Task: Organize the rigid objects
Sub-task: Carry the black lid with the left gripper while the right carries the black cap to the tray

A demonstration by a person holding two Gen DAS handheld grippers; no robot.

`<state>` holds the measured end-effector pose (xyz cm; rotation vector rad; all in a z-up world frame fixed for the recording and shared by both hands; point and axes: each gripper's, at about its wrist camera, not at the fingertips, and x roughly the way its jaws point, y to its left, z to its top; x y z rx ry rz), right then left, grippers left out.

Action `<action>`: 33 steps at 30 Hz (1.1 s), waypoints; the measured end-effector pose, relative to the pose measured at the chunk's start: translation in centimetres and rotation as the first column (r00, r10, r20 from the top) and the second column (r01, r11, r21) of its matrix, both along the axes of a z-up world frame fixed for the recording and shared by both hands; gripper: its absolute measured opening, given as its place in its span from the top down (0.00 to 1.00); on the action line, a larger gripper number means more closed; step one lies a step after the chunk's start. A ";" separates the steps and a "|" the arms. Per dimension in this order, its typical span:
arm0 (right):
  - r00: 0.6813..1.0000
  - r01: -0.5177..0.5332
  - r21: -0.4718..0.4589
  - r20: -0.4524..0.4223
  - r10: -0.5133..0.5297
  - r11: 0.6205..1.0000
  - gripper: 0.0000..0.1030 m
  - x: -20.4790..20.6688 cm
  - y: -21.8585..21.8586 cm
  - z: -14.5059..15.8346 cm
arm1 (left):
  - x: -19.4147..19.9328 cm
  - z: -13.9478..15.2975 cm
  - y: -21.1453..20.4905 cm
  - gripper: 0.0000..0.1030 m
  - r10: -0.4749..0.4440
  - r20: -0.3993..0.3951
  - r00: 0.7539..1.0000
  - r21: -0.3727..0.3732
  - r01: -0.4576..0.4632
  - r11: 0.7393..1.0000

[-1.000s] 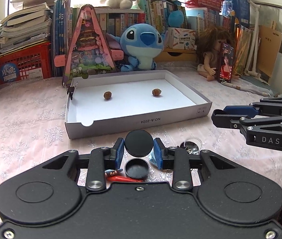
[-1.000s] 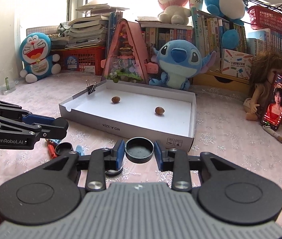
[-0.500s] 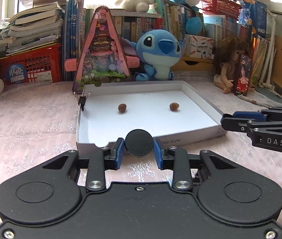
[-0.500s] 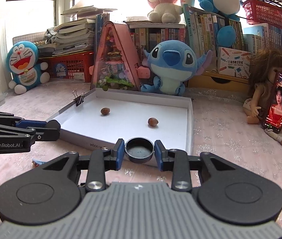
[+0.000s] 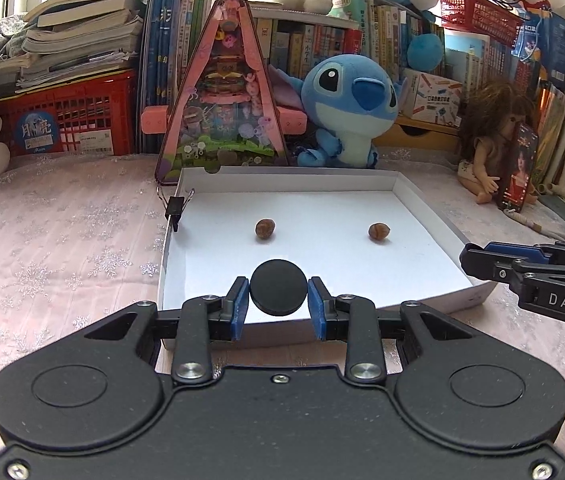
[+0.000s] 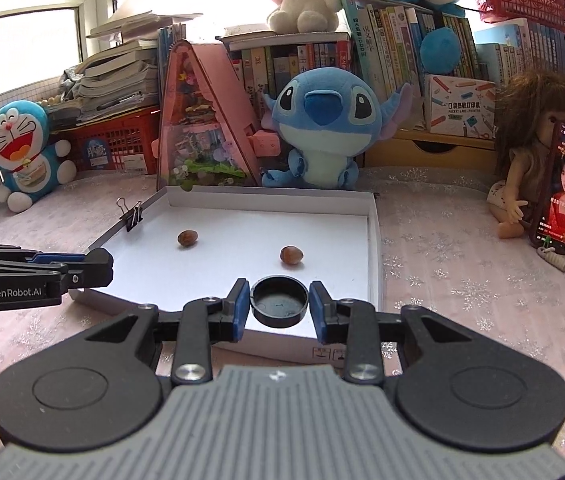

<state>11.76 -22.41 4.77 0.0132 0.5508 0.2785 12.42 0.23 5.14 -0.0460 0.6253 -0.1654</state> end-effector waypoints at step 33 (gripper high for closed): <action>0.993 0.071 0.006 -0.097 -0.070 0.997 0.63 5.7 1.5 -4.5 | 6.0 -3.8 -0.7 0.71 0.051 -0.101 0.994 0.016 -0.049 0.999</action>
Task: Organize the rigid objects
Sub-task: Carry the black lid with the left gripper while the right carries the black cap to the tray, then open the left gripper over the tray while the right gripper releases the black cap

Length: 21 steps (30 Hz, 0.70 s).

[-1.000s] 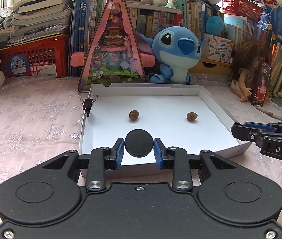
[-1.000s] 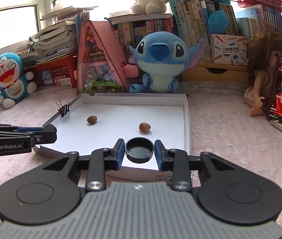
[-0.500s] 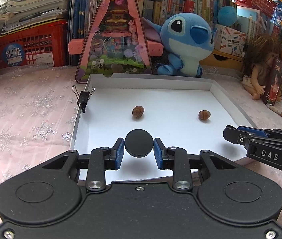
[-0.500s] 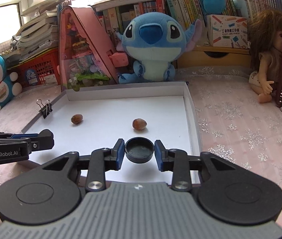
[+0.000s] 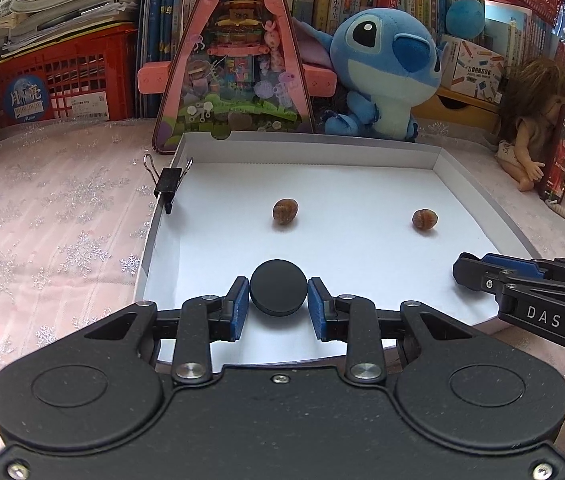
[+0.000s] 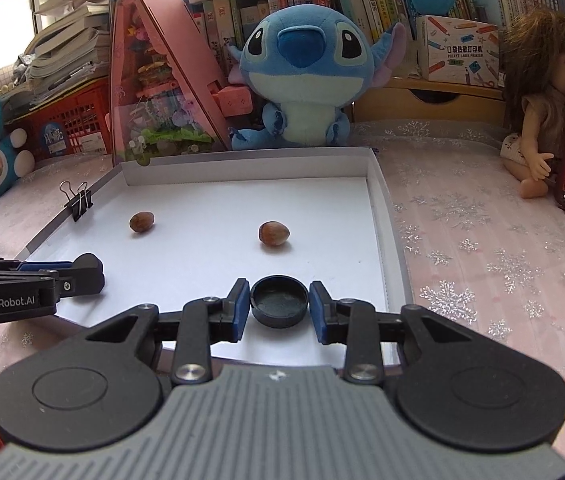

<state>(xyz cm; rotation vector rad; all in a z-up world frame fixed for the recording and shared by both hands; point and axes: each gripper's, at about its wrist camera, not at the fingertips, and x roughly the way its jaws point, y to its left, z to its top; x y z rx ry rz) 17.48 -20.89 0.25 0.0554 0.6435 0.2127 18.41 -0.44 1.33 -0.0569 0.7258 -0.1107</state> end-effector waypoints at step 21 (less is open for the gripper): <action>1.000 -0.012 -0.010 -0.004 0.012 1.000 0.61 -0.2 0.2 -0.2 | 0.0 -0.1 -0.2 0.66 0.001 0.002 1.000 0.007 -0.001 1.000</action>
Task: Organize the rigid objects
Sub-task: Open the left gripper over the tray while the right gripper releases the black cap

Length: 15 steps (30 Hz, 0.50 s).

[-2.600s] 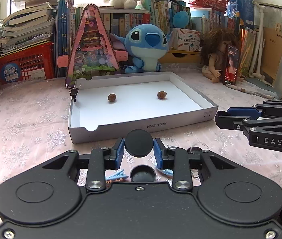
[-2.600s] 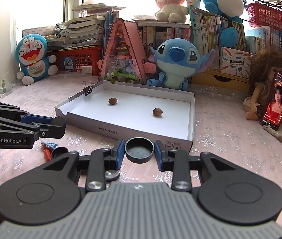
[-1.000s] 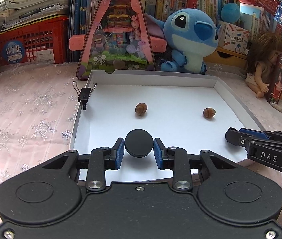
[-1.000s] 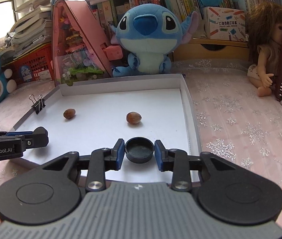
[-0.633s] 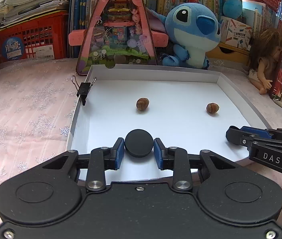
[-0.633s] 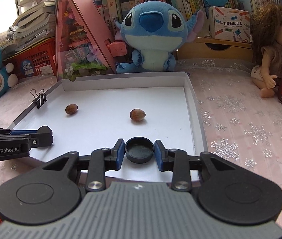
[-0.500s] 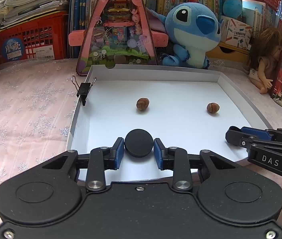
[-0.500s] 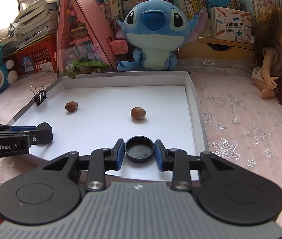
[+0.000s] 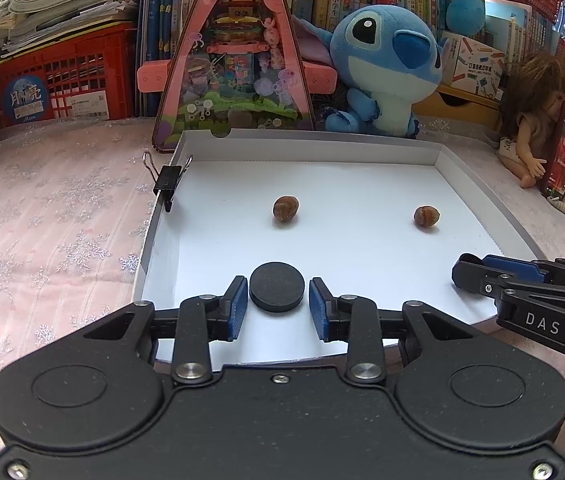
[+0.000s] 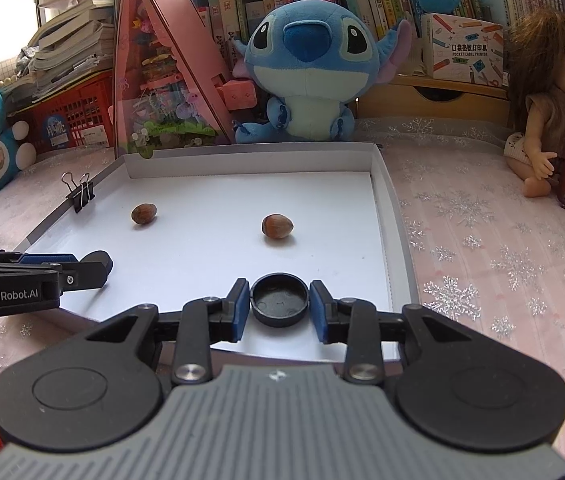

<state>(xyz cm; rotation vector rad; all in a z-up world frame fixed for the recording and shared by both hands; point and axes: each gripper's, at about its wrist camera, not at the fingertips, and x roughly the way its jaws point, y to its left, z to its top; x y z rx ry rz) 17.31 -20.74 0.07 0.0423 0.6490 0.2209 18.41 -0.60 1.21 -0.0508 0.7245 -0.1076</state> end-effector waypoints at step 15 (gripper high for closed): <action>0.996 -0.056 0.037 0.076 0.053 0.998 0.25 -3.5 -0.8 1.3 | -4.3 2.4 1.1 0.22 -0.034 0.077 0.996 -0.006 0.034 0.999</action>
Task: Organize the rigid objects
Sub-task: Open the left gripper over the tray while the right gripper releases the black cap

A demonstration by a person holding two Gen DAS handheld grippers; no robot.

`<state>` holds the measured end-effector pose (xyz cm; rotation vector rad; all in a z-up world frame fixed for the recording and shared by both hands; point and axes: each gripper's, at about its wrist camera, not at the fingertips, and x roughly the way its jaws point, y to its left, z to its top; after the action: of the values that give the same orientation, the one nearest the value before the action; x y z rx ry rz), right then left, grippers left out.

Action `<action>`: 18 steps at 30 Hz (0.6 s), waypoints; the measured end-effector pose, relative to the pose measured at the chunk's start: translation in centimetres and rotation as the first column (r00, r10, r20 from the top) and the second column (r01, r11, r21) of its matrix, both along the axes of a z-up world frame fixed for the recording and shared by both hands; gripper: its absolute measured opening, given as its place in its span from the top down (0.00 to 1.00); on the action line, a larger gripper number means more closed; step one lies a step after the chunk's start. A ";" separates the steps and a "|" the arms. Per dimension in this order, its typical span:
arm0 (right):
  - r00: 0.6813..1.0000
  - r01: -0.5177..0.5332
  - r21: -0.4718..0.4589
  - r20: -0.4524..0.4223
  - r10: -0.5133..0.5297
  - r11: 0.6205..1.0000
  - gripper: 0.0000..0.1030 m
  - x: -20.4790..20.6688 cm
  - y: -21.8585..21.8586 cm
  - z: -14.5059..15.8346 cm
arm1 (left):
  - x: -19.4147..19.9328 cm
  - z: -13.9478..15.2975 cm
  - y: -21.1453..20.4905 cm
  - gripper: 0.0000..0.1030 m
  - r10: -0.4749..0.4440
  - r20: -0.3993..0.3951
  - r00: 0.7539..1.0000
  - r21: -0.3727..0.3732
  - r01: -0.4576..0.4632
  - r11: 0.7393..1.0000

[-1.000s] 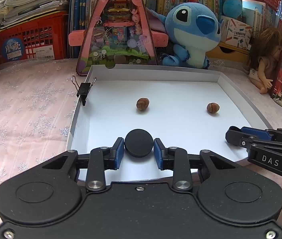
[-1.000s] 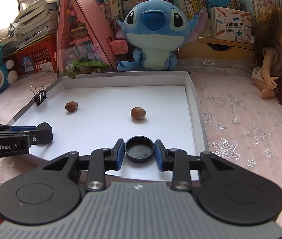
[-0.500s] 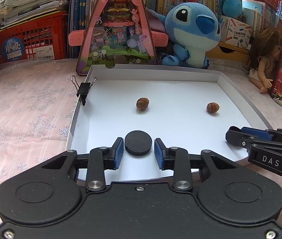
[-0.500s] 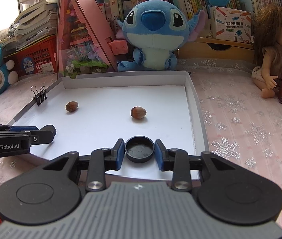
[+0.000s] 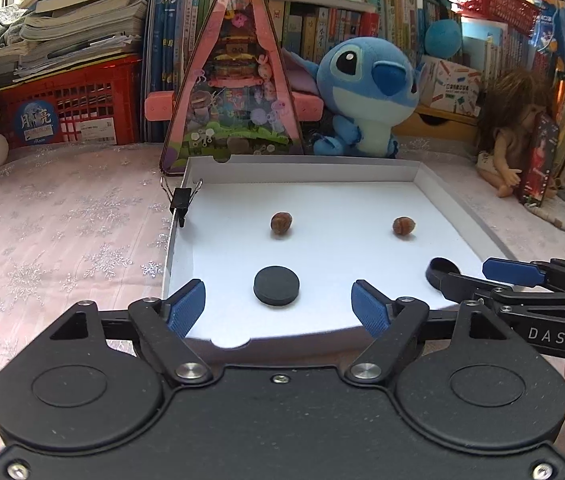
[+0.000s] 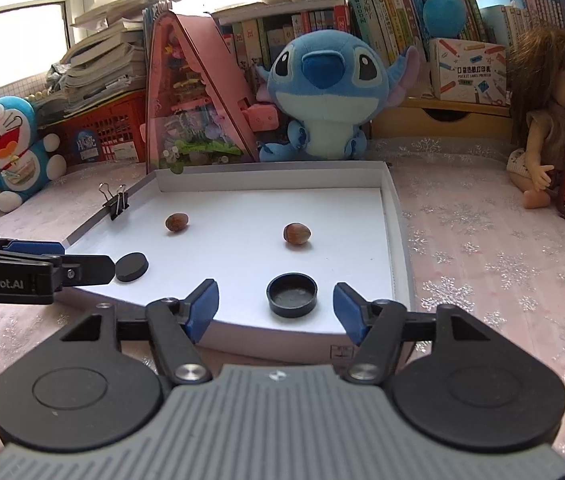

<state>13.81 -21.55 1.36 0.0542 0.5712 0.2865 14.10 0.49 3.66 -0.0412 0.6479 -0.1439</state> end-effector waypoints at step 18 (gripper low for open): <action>0.991 -0.070 -0.045 0.109 0.075 0.997 0.16 -6.4 0.1 1.7 | -7.3 0.3 -0.6 0.20 -0.111 0.039 0.993 0.025 0.111 0.994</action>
<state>7.44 -21.48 3.10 -0.0223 0.4690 0.3460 6.81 -0.11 3.97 0.0196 0.6118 -0.2441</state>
